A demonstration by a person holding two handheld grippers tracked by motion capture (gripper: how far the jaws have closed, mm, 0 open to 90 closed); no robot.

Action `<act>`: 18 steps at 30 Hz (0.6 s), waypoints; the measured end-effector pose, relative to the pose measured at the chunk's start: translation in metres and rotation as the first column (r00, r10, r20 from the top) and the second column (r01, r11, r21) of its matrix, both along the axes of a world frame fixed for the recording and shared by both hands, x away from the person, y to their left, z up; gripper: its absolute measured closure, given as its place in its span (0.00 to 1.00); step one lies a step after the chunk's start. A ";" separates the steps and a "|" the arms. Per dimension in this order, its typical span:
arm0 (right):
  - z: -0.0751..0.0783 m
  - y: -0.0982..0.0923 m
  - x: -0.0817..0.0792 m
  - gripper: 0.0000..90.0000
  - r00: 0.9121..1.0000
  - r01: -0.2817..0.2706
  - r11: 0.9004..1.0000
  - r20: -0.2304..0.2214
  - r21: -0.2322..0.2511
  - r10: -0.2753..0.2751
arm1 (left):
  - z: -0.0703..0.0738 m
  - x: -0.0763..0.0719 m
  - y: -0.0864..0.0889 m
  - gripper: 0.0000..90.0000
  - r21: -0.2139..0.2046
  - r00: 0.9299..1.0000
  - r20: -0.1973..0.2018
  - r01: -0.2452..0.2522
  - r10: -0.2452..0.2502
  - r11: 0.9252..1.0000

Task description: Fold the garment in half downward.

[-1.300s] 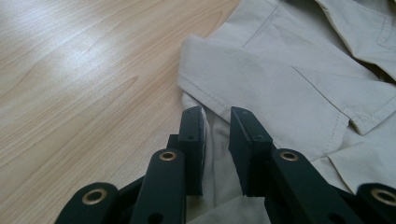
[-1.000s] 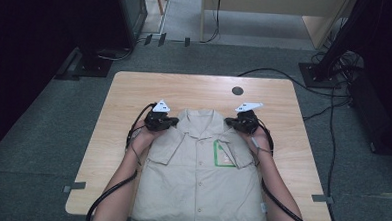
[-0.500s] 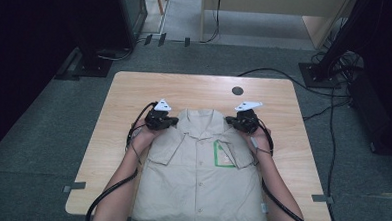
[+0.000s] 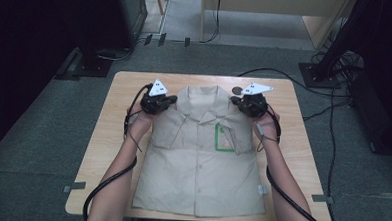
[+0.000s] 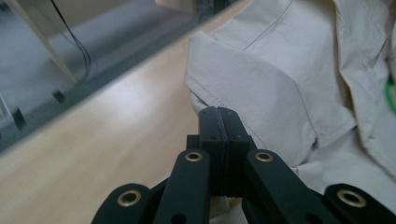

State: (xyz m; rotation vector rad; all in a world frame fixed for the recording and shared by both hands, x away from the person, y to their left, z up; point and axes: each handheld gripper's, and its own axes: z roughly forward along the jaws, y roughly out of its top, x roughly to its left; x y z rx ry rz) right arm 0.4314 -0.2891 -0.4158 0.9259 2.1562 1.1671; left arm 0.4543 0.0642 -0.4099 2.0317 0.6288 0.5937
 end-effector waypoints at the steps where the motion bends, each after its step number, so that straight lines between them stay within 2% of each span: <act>1: 0.014 0.000 -0.002 0.99 0.999 -0.003 1.000 0.033 -0.003 0.003 | 0.009 -0.001 0.001 1.00 0.003 1.000 0.023 0.001 -0.001 1.000; 3: 0.035 0.000 -0.007 0.99 0.996 -0.006 1.000 0.083 -0.011 0.007 | 0.022 -0.004 0.002 1.00 -0.013 0.998 0.058 -0.005 0.006 1.000; 5: 0.049 0.002 -0.013 0.99 0.992 -0.001 1.000 0.128 -0.016 0.003 | 0.033 -0.008 0.003 1.00 -0.031 0.995 0.099 -0.013 0.016 0.999; 7: 0.057 0.004 -0.019 0.99 0.986 0.004 1.000 0.169 -0.021 -0.001 | 0.035 -0.010 0.003 1.00 -0.041 0.993 0.114 -0.019 0.023 0.999; 9: 0.052 0.006 -0.019 0.99 0.985 0.012 0.999 0.175 -0.043 -0.004 | 0.029 -0.009 0.003 1.00 -0.042 0.996 0.087 -0.025 0.028 0.999; 11: 0.043 0.007 -0.016 0.99 0.989 0.015 0.999 0.150 -0.051 -0.007 | 0.018 -0.008 0.002 1.00 -0.037 0.998 0.051 -0.026 0.028 0.999; 13: 0.031 0.008 -0.014 0.99 0.991 0.020 0.998 0.133 -0.053 -0.013 | 0.009 -0.007 0.004 1.00 -0.052 0.999 0.023 -0.021 0.022 0.998; 16: 0.026 0.005 -0.016 0.99 0.992 0.018 0.999 0.124 -0.037 -0.013 | 0.004 -0.009 0.007 1.00 -0.085 1.000 -0.008 -0.015 0.014 0.996; 18: 0.027 0.003 -0.019 0.99 0.992 0.011 1.000 0.122 -0.024 -0.009 | 0.006 -0.016 0.008 1.00 -0.087 1.000 -0.011 -0.003 0.002 0.996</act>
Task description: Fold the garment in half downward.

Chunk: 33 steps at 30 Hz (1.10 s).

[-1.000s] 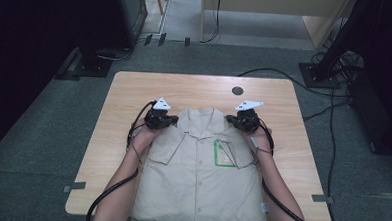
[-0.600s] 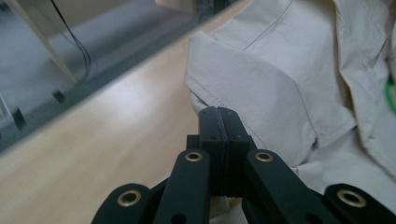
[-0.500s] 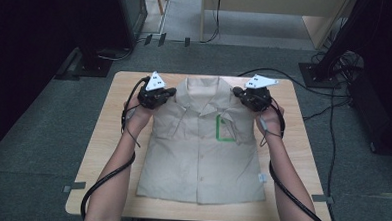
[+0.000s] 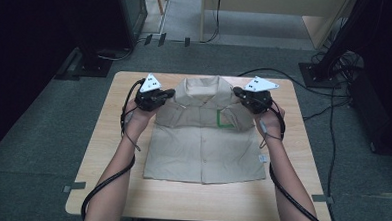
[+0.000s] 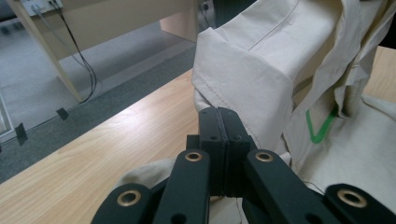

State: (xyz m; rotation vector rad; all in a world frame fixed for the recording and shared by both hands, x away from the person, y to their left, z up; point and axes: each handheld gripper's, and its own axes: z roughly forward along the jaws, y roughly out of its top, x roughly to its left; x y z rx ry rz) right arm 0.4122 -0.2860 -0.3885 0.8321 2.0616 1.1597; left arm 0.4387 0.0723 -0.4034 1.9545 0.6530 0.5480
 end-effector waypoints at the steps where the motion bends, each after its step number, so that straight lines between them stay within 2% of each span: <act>1: 0.001 0.000 -0.002 0.99 1.000 -0.003 1.000 0.002 -0.001 0.003 | 0.000 0.000 0.000 1.00 0.000 1.000 0.000 0.000 0.000 1.000; 6: 0.001 -0.001 -0.014 0.99 1.000 -0.010 1.000 0.001 -0.006 0.010 | 0.004 -0.017 0.001 1.00 -0.007 1.000 -0.017 0.013 -0.013 1.000; 7: 0.000 -0.003 -0.021 0.99 1.000 -0.013 1.000 -0.009 -0.001 0.013 | 0.004 -0.025 0.001 1.00 -0.015 1.000 -0.025 0.016 -0.017 1.000; 9: -0.001 -0.004 -0.028 0.99 1.000 -0.018 1.000 -0.014 0.000 0.018 | 0.005 -0.029 0.001 1.00 -0.016 0.999 -0.029 0.018 -0.018 1.000; 12: -0.002 -0.004 -0.040 0.99 1.000 -0.029 1.000 -0.012 -0.009 0.029 | 0.005 -0.045 0.003 1.00 -0.035 0.999 -0.035 0.025 -0.026 0.999; 13: -0.002 -0.004 -0.044 0.99 0.999 -0.031 0.999 -0.014 -0.008 0.031 | 0.005 -0.045 0.003 1.00 -0.035 0.999 -0.035 0.025 -0.026 0.999; 15: -0.003 -0.005 -0.048 0.99 0.999 -0.036 0.999 -0.011 -0.011 0.035 | 0.003 -0.053 0.003 1.00 -0.034 0.999 -0.026 0.026 -0.026 0.999; 17: -0.007 -0.004 -0.059 0.99 0.999 -0.045 0.999 -0.011 -0.017 0.044 | -0.002 -0.063 0.003 1.00 -0.031 0.999 -0.033 0.024 -0.025 0.999; 23: -0.018 0.000 -0.078 0.99 0.999 -0.052 0.997 -0.003 -0.052 0.052 | -0.008 -0.076 0.005 1.00 -0.042 0.999 -0.045 0.022 -0.024 0.999; 26: -0.023 0.002 -0.084 0.99 0.998 -0.056 0.997 -0.008 -0.052 0.055 | -0.011 -0.084 0.006 1.00 -0.044 0.998 -0.051 0.025 -0.028 0.999; 31: -0.034 0.003 -0.099 0.99 0.998 -0.069 0.996 -0.017 -0.059 0.068 | -0.022 -0.102 0.004 1.00 -0.011 0.998 -0.057 0.041 -0.042 0.999; 33: -0.035 0.003 -0.102 0.99 0.997 -0.074 0.995 -0.017 -0.059 0.073 | -0.024 -0.103 0.004 1.00 -0.011 0.997 -0.058 0.043 -0.043 0.999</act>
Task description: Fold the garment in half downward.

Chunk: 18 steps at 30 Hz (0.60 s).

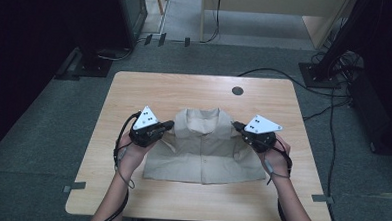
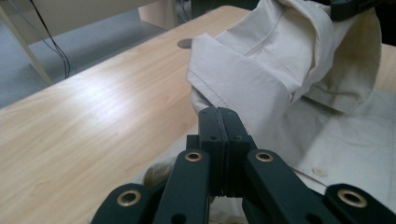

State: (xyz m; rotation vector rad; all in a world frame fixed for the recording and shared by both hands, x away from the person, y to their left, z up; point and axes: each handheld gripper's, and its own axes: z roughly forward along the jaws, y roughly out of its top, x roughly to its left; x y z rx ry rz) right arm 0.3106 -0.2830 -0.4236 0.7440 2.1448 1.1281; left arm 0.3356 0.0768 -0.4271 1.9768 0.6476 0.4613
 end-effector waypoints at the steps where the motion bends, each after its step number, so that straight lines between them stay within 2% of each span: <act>1: -0.001 0.000 -0.002 0.99 1.000 -0.001 1.000 -0.001 0.003 0.001 | -0.003 -0.002 0.001 1.00 0.006 1.000 -0.006 0.003 -0.003 1.000; 5: -0.007 -0.001 -0.009 0.99 1.000 -0.007 1.000 -0.014 0.012 0.008 | -0.010 -0.006 0.004 1.00 0.006 0.999 -0.034 0.011 -0.011 1.000; 12: -0.021 -0.002 -0.022 0.99 0.999 -0.018 0.999 -0.041 0.033 0.019 | -0.023 -0.019 0.002 1.00 0.015 0.998 -0.052 0.029 -0.028 0.999; 14: -0.032 -0.003 -0.027 0.99 0.998 -0.025 0.999 -0.058 0.038 0.027 | -0.032 -0.021 0.003 1.00 0.028 0.997 -0.067 0.033 -0.031 0.999; 17: -0.038 -0.004 -0.028 0.99 0.997 -0.029 0.998 -0.073 0.046 0.032 | -0.036 -0.023 0.004 1.00 0.033 0.997 -0.074 0.038 -0.035 0.999; 18: -0.042 -0.004 -0.029 0.99 0.996 -0.039 0.999 -0.082 0.031 0.042 | -0.038 -0.024 0.004 1.00 0.030 0.996 -0.078 0.039 -0.036 0.999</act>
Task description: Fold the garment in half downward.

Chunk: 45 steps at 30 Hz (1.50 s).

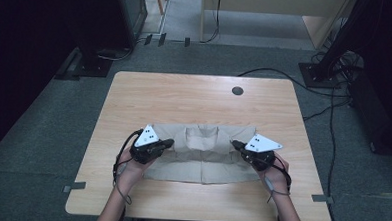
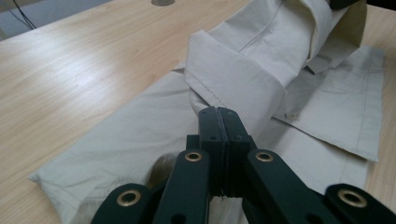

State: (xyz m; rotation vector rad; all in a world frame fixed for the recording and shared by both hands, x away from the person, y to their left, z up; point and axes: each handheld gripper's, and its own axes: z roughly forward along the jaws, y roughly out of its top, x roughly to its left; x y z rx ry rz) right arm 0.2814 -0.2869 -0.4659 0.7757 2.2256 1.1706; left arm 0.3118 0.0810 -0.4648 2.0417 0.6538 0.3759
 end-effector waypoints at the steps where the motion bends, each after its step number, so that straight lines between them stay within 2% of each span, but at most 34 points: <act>1: -0.001 0.000 -0.001 0.99 1.000 -0.004 1.000 0.001 0.000 0.004 | -0.003 -0.001 0.001 1.00 0.004 1.000 -0.008 0.001 -0.001 1.000; 6: -0.008 -0.001 -0.002 0.99 0.999 -0.037 0.999 0.000 0.004 0.037 | -0.010 -0.002 0.001 1.00 0.009 1.000 -0.018 0.008 -0.008 1.000; 10: -0.018 -0.002 -0.002 0.99 0.997 -0.064 0.997 -0.038 0.033 0.065 | -0.020 -0.002 0.001 1.00 0.026 0.999 -0.049 0.016 -0.015 1.000; 15: -0.027 -0.001 -0.002 0.99 0.994 -0.086 0.995 -0.062 0.043 0.089 | -0.028 -0.003 -0.001 1.00 0.044 0.998 -0.064 0.018 -0.015 0.999; 23: -0.036 -0.005 -0.004 0.97 0.988 -0.105 0.993 -0.108 0.054 0.111 | -0.032 -0.003 0.004 0.99 0.026 0.995 -0.093 0.027 -0.025 0.999; 25: -0.036 -0.006 -0.003 0.93 0.986 -0.119 0.991 -0.114 0.063 0.126 | -0.032 -0.003 0.004 0.99 0.025 0.995 -0.094 0.030 -0.027 0.999; 28: -0.036 -0.009 -0.002 0.89 0.981 -0.132 0.987 -0.130 0.090 0.143 | -0.034 -0.002 0.006 0.97 0.006 0.993 -0.116 0.038 -0.037 0.999; 29: -0.037 -0.011 -0.002 0.88 0.982 -0.128 0.988 -0.125 0.091 0.138 | -0.034 -0.001 0.007 0.95 -0.001 0.991 -0.125 0.047 -0.047 0.999; 32: -0.039 -0.014 0.000 0.83 0.975 -0.149 0.983 -0.151 0.106 0.164 | -0.035 -0.001 0.011 0.89 -0.015 0.990 -0.123 0.073 -0.074 0.997; 35: -0.038 -0.015 -0.001 0.81 0.972 -0.168 0.980 -0.149 0.106 0.182 | -0.035 -0.001 0.012 0.81 -0.028 0.988 -0.124 0.084 -0.087 0.996; 37: -0.037 -0.017 0.000 0.75 0.962 -0.196 0.971 -0.164 0.135 0.217 | -0.034 -0.001 0.014 0.78 -0.041 0.989 -0.113 0.089 -0.094 0.995; 40: -0.035 -0.020 0.000 0.71 0.953 -0.221 0.961 -0.172 0.167 0.249 | -0.032 -0.001 0.016 0.71 -0.064 0.990 -0.101 0.093 -0.099 0.994; 44: -0.033 -0.023 -0.001 0.69 0.955 -0.220 0.960 -0.164 0.173 0.248 | -0.029 -0.001 0.020 0.68 -0.099 0.991 -0.088 0.094 -0.102 0.991; 45: -0.031 -0.025 -0.001 0.68 0.956 -0.217 0.957 -0.159 0.191 0.248 | -0.029 -0.001 0.021 0.61 -0.108 0.992 -0.079 0.092 -0.101 0.990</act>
